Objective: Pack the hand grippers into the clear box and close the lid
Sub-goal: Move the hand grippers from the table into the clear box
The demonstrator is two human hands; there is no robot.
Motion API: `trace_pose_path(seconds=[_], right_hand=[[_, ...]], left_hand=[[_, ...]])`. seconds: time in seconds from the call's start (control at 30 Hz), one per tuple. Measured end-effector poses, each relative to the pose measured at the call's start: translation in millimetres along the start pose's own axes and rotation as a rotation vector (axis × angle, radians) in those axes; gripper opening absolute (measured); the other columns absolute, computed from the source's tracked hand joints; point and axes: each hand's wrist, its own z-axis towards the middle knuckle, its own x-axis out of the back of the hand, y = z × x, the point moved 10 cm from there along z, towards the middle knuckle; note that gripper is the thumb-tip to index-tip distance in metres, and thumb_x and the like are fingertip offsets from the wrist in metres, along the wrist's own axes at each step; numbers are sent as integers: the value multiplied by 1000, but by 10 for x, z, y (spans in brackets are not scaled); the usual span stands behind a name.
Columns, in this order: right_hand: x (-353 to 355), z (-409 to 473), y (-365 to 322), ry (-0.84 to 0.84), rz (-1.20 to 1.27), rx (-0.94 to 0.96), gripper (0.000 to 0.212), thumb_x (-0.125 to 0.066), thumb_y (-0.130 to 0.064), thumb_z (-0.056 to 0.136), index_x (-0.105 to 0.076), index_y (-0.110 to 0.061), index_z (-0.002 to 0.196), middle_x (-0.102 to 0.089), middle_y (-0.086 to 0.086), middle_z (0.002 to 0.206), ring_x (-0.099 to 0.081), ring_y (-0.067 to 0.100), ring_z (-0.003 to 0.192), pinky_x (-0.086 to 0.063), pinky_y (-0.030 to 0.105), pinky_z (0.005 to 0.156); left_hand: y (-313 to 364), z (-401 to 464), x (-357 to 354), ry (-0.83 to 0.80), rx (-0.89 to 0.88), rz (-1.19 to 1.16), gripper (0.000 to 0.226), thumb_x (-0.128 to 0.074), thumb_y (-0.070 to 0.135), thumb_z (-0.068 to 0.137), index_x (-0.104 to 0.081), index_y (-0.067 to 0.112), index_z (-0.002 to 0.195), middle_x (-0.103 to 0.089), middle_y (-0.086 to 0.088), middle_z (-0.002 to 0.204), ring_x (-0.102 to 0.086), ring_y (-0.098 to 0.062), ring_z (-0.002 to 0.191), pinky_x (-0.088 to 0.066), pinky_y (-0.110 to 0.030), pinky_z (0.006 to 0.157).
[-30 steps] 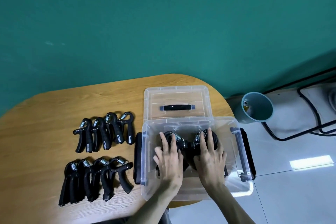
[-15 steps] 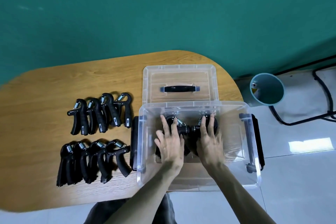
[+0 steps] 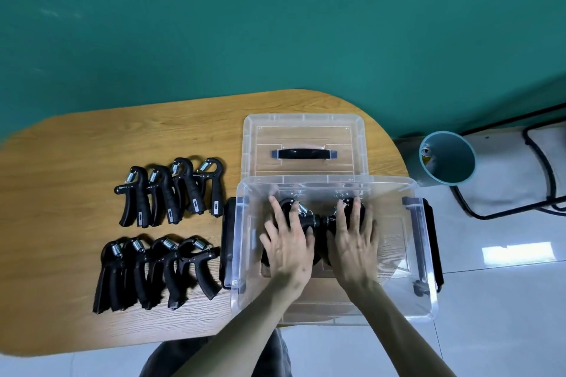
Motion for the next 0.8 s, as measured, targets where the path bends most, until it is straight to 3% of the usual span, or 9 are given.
trace_pose_path(seconds=[0.07, 0.17, 0.33, 0.4, 0.5, 0.63, 0.8], right_hand=[[119, -35, -61, 58, 17, 28, 74, -52, -35, 97, -18, -13, 159, -20, 25, 163, -24, 47, 148, -32, 60, 115], [236, -101, -168, 90, 71, 66, 74, -52, -31, 99, -14, -14, 160, -18, 23, 164, -22, 45, 149, -30, 59, 117], [553, -185, -500, 182, 84, 135, 60, -39, -36, 99, -33, -7, 152, -36, 25, 156, -37, 43, 141, -40, 53, 113], [721, -216, -680, 236, 82, 168, 55, -46, -28, 100, -35, -7, 149, -42, 24, 151, -43, 42, 138, -45, 50, 109], [875, -212, -937, 232, 85, 187, 69, -61, -11, 90, -33, -8, 152, -48, 21, 145, -51, 39, 129, -57, 43, 93], [981, -263, -1359, 207, 42, 258, 73, -65, -9, 86, -34, -10, 152, -52, 17, 138, -58, 35, 116, -62, 35, 67], [1104, -236, -2022, 206, 60, 363, 72, -60, -14, 95, -23, -13, 157, -43, 12, 148, -52, 31, 121, -61, 35, 69]], left_hand=[[-26, 17, 76, 16, -9, 8, 51, -55, 40, 94, -46, 18, 140, -15, -21, 164, -51, -33, 105, -42, -44, 83], [-72, 1, 174, 25, -12, 22, 49, -51, 41, 96, -49, 17, 139, -23, -17, 163, -54, -32, 107, -43, -45, 86], [20, -75, 531, 84, -151, -32, 41, -50, 35, 98, -53, 19, 136, -44, -8, 154, -54, -26, 117, -42, -42, 101], [67, -83, 707, 83, -213, -101, 40, -44, 33, 100, -49, 21, 138, -54, -4, 143, -51, -23, 120, -41, -39, 101], [63, -71, 925, 44, -277, -241, 41, -34, 32, 101, -47, 21, 138, -59, -1, 132, -49, -19, 119, -39, -36, 103], [-113, -77, 1283, 102, -365, -347, 36, -28, 28, 105, -48, 18, 133, -60, -2, 125, -51, -16, 115, -43, -32, 103], [-677, 25, 1620, 155, -296, -321, 49, -12, 36, 103, -45, 18, 135, -58, -2, 130, -52, -17, 116, -43, -37, 105]])
